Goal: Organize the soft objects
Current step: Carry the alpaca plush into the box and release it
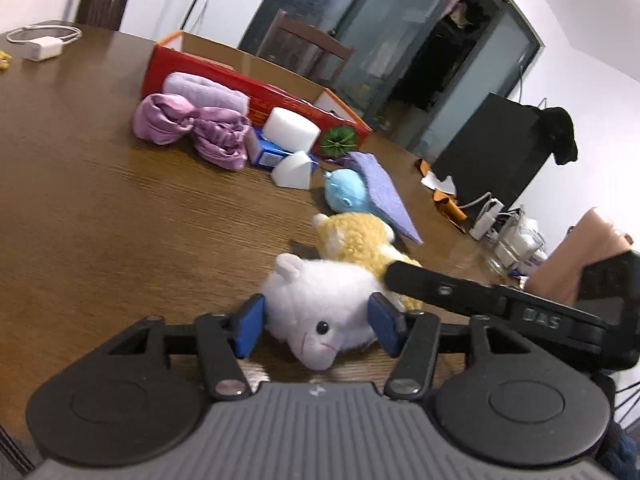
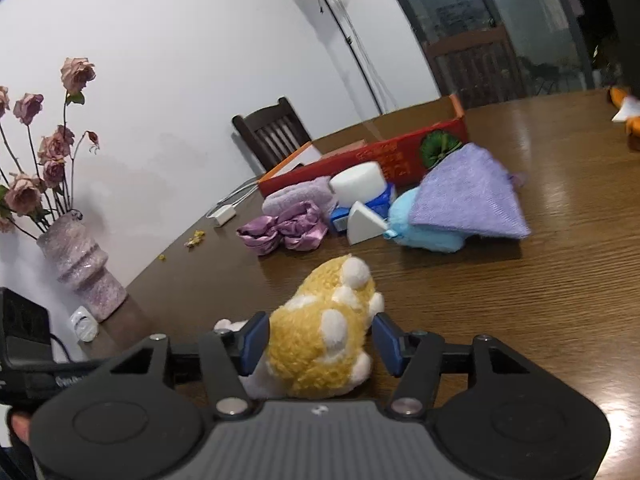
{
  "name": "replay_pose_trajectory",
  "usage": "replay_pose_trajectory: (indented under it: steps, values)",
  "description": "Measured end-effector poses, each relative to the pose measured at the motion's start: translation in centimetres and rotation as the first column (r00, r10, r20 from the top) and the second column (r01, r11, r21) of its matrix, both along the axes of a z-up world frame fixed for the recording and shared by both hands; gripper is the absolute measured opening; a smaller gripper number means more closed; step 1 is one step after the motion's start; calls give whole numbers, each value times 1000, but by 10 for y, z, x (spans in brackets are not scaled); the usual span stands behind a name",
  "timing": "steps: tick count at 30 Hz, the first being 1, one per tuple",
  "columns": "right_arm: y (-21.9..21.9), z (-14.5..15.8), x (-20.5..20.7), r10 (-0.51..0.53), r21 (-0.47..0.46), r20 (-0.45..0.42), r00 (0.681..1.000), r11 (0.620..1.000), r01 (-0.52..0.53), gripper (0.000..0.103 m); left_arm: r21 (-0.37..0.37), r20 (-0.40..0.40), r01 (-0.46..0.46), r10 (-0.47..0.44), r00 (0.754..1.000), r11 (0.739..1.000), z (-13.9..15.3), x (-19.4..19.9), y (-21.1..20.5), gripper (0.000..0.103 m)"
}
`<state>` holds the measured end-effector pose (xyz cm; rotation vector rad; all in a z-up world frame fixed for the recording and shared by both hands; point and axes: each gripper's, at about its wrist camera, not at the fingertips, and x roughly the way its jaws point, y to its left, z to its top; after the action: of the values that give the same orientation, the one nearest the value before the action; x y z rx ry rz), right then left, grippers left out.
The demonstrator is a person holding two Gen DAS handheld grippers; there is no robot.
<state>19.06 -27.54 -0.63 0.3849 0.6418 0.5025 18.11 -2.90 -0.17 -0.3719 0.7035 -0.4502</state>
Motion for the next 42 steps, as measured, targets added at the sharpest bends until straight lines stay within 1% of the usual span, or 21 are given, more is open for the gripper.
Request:
replay_pose_trajectory:
  steps: [2,4,6,9,12,14,15,17,20,24,27,28,29,30,31,33,34,35,38,40,42]
  values:
    - [2,1,7,12,-10,-1,1000,1000,-12,51,6,15,-9,9,1000,1000,4,5,-1,53]
    - [-1,8,15,9,12,0,1000,1000,-9,51,-29,27,-10,11,1000,1000,12,15,2,53]
    - [-5,22,26,3,23,42,999,1000,-4,51,-50,62,0,3,998,999,25,29,1,53]
    - [-11,48,56,-7,18,114,993,1000,5,51,-59,126,13,-6,992,998,49,68,-3,53]
    - [-21,69,101,-35,24,161,986,999,32,51,-55,191,15,-5,982,998,73,122,-13,53]
    - [-27,78,135,-57,28,185,981,998,53,51,-45,215,19,-9,977,999,83,159,-20,53]
    - [-29,82,155,-69,20,192,979,998,66,51,-45,210,18,-9,978,999,86,181,-24,53]
    - [-33,82,195,-90,17,173,981,996,88,51,-56,185,17,-6,983,998,86,221,-31,53]
    - [-36,70,248,-113,-12,124,986,993,115,51,-62,107,5,1,994,998,69,276,-40,53]
    - [-37,46,293,-133,-65,59,989,989,136,51,-17,51,-2,3,999,1000,44,314,-54,52]
    - [-39,31,308,-148,-104,35,988,983,151,51,1,39,2,-2,999,1000,33,321,-57,53]
    - [-39,28,309,-151,-123,49,987,980,156,50,13,55,15,-15,998,1000,33,321,-56,53]
    - [-37,27,308,-154,-153,67,986,975,163,47,20,69,32,-34,997,999,33,319,-58,54]
    - [-35,26,306,-154,-175,76,985,971,165,47,13,72,49,-50,996,999,33,318,-59,57]
    - [-33,26,305,-158,-190,85,984,967,172,48,4,73,65,-65,995,998,31,318,-61,58]
    - [-28,27,305,-155,-209,104,982,962,174,55,20,88,66,-67,994,998,29,314,-64,60]
    - [-26,27,304,-156,-231,108,982,957,178,54,34,92,58,-61,994,998,30,312,-64,60]
    - [-24,29,302,-154,-244,116,981,953,179,55,40,96,58,-62,994,998,31,310,-63,60]
    - [-27,40,291,-156,-238,146,977,953,188,59,49,112,43,-49,992,998,44,297,-53,61]
    - [-30,51,280,-153,-244,169,974,951,192,63,66,143,27,-37,989,997,57,287,-43,65]
    - [-32,63,268,-153,-251,194,969,947,200,66,93,178,-2,-15,984,996,67,269,-34,67]
